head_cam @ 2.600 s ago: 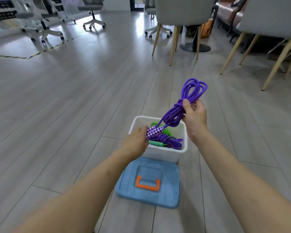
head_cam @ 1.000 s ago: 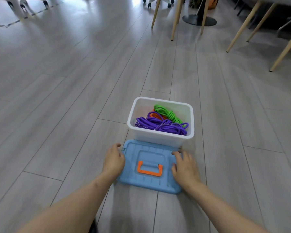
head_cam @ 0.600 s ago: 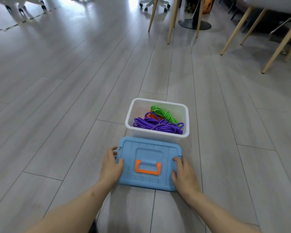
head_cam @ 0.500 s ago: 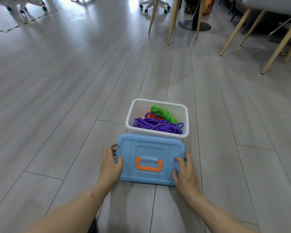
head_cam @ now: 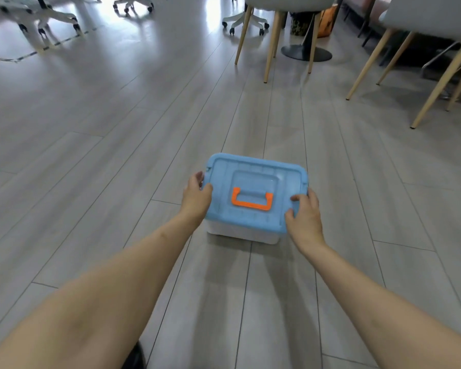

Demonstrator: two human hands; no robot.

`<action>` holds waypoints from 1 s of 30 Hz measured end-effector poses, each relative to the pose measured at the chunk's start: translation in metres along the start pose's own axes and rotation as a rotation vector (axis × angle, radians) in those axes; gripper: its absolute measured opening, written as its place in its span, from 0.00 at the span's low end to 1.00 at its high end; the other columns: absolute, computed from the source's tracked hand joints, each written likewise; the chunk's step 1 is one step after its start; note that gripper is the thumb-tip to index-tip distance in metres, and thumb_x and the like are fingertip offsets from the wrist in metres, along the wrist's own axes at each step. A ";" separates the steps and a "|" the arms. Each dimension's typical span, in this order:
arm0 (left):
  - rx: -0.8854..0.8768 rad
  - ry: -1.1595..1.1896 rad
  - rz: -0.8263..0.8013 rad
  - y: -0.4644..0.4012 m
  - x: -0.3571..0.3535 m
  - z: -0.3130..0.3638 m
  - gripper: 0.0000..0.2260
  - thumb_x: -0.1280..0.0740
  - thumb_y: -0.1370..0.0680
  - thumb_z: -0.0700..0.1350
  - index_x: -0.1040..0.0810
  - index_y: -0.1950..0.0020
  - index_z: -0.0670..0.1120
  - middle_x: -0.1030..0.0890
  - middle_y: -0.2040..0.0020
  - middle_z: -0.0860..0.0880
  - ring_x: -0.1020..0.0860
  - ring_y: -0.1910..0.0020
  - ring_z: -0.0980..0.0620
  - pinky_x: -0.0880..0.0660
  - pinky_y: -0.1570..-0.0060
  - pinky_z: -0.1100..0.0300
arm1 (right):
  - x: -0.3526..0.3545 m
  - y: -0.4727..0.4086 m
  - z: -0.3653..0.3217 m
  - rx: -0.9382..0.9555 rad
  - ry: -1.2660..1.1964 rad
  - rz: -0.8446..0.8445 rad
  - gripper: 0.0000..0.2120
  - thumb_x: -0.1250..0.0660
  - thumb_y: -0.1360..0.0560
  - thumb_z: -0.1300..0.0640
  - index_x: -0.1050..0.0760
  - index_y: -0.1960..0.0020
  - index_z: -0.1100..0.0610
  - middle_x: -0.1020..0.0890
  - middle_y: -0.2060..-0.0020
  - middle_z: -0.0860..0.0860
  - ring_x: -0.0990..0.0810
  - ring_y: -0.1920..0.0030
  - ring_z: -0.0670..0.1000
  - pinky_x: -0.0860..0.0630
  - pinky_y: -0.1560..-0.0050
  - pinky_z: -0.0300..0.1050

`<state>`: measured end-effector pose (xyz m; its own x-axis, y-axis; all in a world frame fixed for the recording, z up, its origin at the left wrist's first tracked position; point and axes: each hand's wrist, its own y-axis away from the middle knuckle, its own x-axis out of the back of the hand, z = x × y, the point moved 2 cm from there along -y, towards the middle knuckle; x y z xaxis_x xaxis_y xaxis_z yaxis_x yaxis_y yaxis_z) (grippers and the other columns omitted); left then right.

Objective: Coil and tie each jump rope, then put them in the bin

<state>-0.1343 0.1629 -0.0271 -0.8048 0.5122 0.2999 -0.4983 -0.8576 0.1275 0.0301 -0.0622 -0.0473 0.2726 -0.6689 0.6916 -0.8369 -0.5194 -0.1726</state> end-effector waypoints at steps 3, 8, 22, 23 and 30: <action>0.019 -0.436 -0.107 -0.022 -0.010 0.001 0.21 0.41 0.18 0.40 0.32 0.24 0.45 0.24 0.31 0.42 0.24 0.36 0.40 0.28 0.39 0.50 | -0.009 -0.013 0.005 -0.028 0.065 -0.261 0.22 0.38 0.18 0.57 0.32 0.26 0.59 0.39 0.22 0.57 0.34 0.25 0.59 0.35 0.31 0.44; -0.131 -0.856 -0.226 -0.031 -0.009 -0.009 0.12 0.40 0.18 0.39 0.28 0.35 0.41 0.25 0.36 0.41 0.23 0.42 0.41 0.25 0.43 0.48 | -0.011 -0.023 0.012 -0.008 0.176 -0.434 0.28 0.47 0.14 0.49 0.49 0.16 0.54 0.60 0.17 0.52 0.51 0.17 0.53 0.45 0.23 0.46; -0.181 -1.011 -0.351 -0.021 -0.017 -0.015 0.17 0.44 0.14 0.45 0.36 0.26 0.43 0.51 0.16 0.42 0.43 0.20 0.42 0.42 0.22 0.48 | -0.004 -0.025 0.018 -0.046 0.336 -0.445 0.27 0.50 0.14 0.50 0.47 0.16 0.50 0.54 0.16 0.48 0.39 0.20 0.56 0.35 0.25 0.52; -0.178 -1.057 -0.360 -0.024 -0.017 -0.014 0.16 0.44 0.14 0.48 0.35 0.27 0.44 0.49 0.17 0.42 0.41 0.22 0.42 0.41 0.23 0.46 | -0.003 -0.027 0.018 -0.048 0.377 -0.473 0.27 0.50 0.14 0.49 0.48 0.16 0.49 0.54 0.16 0.48 0.39 0.20 0.56 0.35 0.25 0.53; -0.181 -1.133 -0.304 -0.007 -0.031 0.035 0.23 0.48 0.15 0.57 0.33 0.25 0.46 0.33 0.24 0.41 0.35 0.25 0.41 0.39 0.28 0.44 | 0.027 -0.031 0.003 0.035 0.388 -0.259 0.23 0.43 0.18 0.47 0.32 0.24 0.52 0.28 0.27 0.53 0.31 0.28 0.55 0.31 0.29 0.54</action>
